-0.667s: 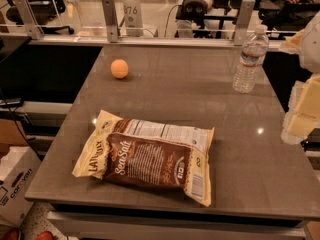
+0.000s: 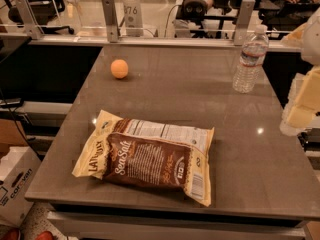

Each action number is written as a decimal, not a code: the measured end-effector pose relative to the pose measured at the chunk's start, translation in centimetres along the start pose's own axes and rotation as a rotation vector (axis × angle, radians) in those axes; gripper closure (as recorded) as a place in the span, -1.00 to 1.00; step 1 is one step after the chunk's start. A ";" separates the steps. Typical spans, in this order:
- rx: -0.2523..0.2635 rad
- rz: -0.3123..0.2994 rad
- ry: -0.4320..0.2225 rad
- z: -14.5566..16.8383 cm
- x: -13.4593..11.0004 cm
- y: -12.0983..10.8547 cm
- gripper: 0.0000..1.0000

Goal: Knock water bottle over

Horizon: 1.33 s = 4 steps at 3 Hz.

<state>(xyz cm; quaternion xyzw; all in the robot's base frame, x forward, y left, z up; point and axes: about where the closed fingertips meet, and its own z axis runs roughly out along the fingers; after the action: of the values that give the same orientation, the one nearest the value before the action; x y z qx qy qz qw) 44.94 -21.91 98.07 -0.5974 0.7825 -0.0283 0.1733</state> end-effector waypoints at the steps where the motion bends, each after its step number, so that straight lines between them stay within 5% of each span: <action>1: 0.024 0.032 -0.072 0.1 -0.1 -2.2 -1.00; 4: 0.182 0.153 -0.254 0.8 1.9 -10.2 -1.00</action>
Offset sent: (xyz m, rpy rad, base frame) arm 0.0735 -0.0284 0.0103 0.2407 -0.1506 -0.0813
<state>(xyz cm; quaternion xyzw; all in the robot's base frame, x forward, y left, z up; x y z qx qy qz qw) 54.22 -26.53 99.41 -0.5167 0.7916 -0.0103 0.3258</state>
